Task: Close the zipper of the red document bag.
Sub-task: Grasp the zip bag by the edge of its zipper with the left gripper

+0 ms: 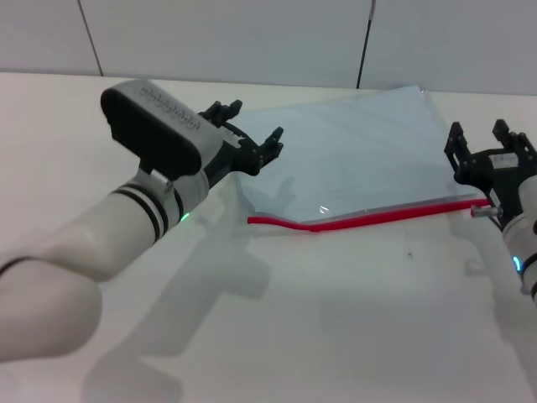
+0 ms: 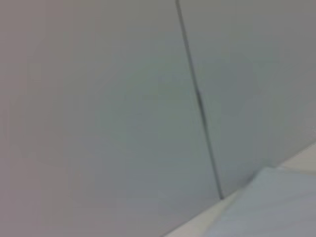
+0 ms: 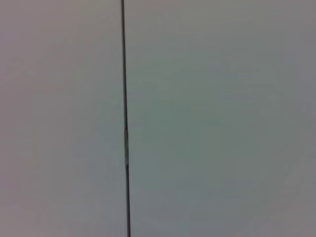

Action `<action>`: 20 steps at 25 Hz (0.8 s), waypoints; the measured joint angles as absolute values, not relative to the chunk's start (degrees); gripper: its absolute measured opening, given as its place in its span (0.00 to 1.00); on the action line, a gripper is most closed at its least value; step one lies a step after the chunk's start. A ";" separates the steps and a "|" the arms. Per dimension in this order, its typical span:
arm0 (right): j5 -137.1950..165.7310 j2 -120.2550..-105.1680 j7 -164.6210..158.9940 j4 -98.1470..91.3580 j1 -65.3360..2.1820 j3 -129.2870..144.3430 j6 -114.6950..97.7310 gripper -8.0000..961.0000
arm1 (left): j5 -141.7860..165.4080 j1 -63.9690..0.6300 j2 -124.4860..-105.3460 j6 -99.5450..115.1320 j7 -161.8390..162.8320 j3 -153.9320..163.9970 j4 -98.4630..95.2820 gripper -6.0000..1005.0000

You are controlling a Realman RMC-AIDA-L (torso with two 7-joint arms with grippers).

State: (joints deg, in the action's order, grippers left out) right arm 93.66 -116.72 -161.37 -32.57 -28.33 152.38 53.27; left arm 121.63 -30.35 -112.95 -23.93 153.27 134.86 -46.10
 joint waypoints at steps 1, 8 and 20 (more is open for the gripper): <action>93.65 -116.72 -161.37 -32.69 -28.28 152.38 53.82 0.66 | 121.75 -29.90 -112.34 -21.55 152.66 134.14 -47.80 0.78; 93.60 -116.65 -161.37 -33.18 -28.21 151.11 54.36 0.66 | 121.93 -25.36 -109.90 -2.23 140.91 125.28 -62.06 0.75; 93.03 -116.63 -161.37 -33.03 -28.59 150.82 53.92 0.66 | 135.46 -24.11 -112.48 35.55 131.52 109.76 -75.34 0.75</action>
